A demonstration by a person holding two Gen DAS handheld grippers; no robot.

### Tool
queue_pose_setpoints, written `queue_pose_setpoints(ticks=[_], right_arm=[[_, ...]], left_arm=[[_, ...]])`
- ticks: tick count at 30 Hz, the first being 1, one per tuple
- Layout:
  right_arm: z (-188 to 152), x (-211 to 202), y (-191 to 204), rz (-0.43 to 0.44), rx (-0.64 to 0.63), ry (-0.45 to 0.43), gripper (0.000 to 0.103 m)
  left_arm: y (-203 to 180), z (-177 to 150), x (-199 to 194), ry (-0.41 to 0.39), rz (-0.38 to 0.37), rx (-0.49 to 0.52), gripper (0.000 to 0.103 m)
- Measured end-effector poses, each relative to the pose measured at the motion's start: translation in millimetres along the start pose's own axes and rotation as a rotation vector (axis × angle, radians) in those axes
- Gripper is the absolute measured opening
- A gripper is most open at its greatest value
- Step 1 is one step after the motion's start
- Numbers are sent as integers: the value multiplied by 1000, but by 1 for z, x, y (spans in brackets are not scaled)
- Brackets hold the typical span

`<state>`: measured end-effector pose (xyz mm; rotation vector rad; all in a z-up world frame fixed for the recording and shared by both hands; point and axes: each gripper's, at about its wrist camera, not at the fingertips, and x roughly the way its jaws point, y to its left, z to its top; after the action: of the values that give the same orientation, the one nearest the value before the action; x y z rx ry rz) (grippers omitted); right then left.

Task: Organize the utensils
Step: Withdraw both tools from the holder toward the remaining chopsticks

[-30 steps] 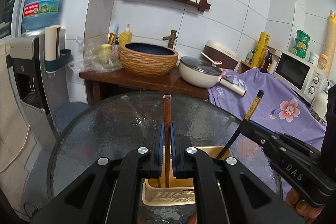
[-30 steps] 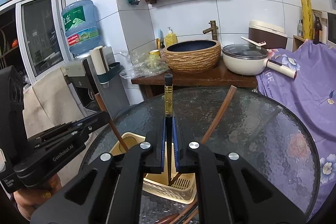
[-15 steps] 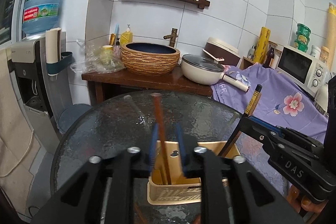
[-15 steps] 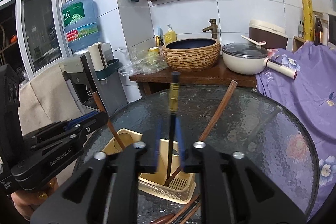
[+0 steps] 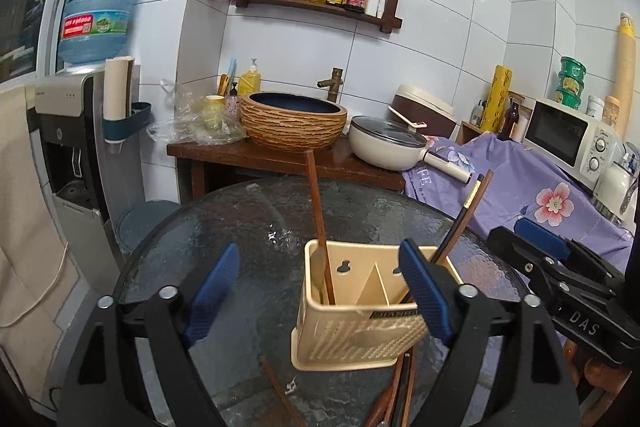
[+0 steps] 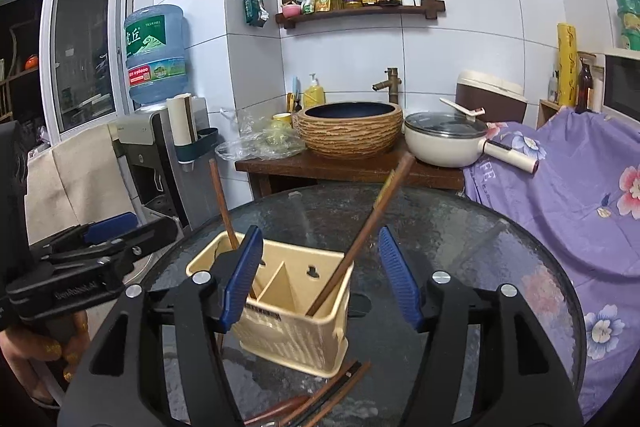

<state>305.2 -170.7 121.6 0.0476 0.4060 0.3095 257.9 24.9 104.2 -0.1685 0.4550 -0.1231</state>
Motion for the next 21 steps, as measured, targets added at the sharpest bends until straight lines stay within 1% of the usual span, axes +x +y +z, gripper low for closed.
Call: queue_pose_setpoints(ticks=[4, 8, 12, 21], right_arm=[[-18, -13, -7, 0, 42, 7, 64], [-34, -22, -12, 1, 69, 28, 65], [-50, -27, -13, -15, 68, 53, 69], [-94, -20, -16, -22, 74, 173, 69]], left_arm=[[7, -17, -7, 17, 8, -10, 91], [11, -34, -11, 28, 39, 7, 94], [17, -51, -11, 65, 37, 2, 95], [35, -82, -8, 143, 52, -41, 95]])
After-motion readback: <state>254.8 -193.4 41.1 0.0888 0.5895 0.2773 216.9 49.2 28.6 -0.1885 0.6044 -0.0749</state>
